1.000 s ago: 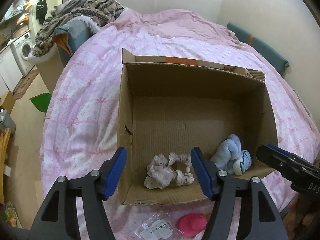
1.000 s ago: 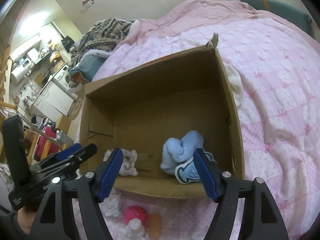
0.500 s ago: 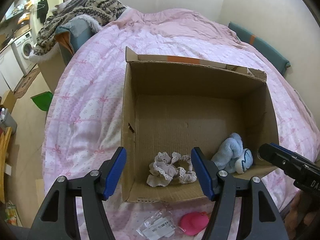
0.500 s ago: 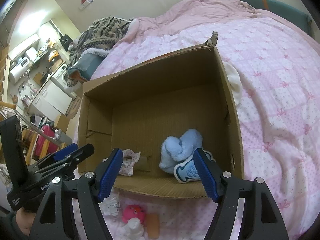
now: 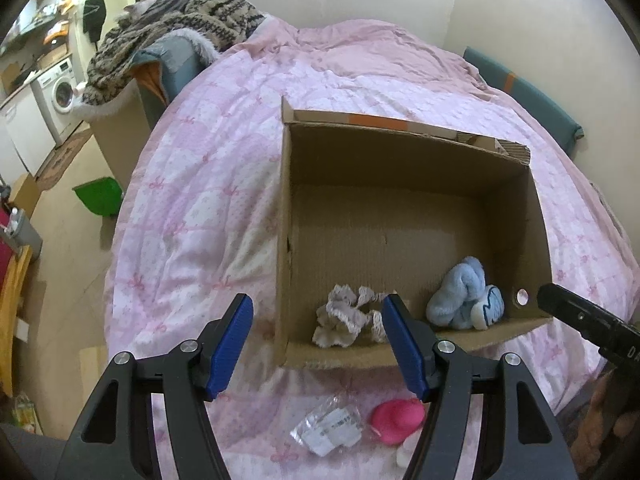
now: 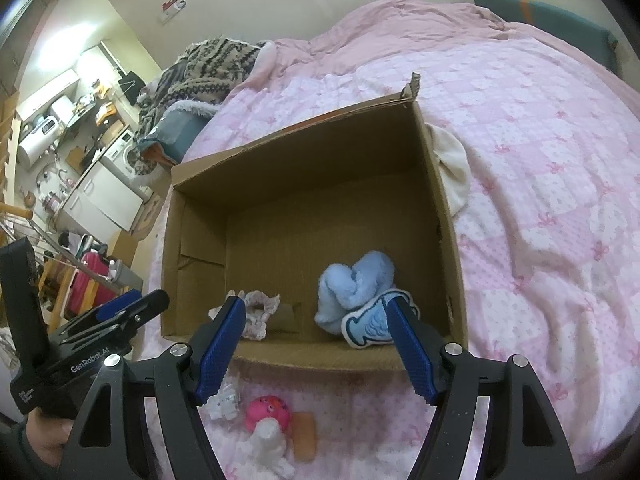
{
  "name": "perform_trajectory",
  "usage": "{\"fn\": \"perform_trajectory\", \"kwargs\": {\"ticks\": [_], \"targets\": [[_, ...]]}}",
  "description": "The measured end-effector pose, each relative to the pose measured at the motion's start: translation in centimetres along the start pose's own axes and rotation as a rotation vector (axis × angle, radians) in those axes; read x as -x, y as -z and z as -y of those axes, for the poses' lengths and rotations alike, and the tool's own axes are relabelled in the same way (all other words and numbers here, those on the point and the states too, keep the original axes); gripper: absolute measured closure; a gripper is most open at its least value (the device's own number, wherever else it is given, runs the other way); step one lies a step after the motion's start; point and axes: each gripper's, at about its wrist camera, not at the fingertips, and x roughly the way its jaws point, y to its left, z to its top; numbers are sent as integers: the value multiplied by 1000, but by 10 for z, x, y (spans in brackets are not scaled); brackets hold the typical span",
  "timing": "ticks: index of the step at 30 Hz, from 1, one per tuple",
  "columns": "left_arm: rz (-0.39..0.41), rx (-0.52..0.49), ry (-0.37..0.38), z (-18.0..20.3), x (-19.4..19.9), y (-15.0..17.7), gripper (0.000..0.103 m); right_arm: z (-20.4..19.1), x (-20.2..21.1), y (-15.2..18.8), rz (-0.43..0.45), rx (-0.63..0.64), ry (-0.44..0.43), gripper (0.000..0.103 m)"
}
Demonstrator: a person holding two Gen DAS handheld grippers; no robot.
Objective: Organize soft objects
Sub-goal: 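Move right tool to the white sock and grasp it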
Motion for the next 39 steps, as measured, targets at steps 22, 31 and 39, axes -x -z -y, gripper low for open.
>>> {"fn": "perform_trajectory", "kwargs": {"ticks": [22, 31, 39], "targets": [[-127, 106, -5, -23, 15, 50, 39, -5, 14, 51, -115, -12, -10, 26], [-188, 172, -26, -30, -6, 53, 39, 5, -22, 72, -304, -83, -47, 26], [-217, 176, -7, -26, -12, 55, 39, -32, -61, 95, -490, 11, -133, 45]]}}
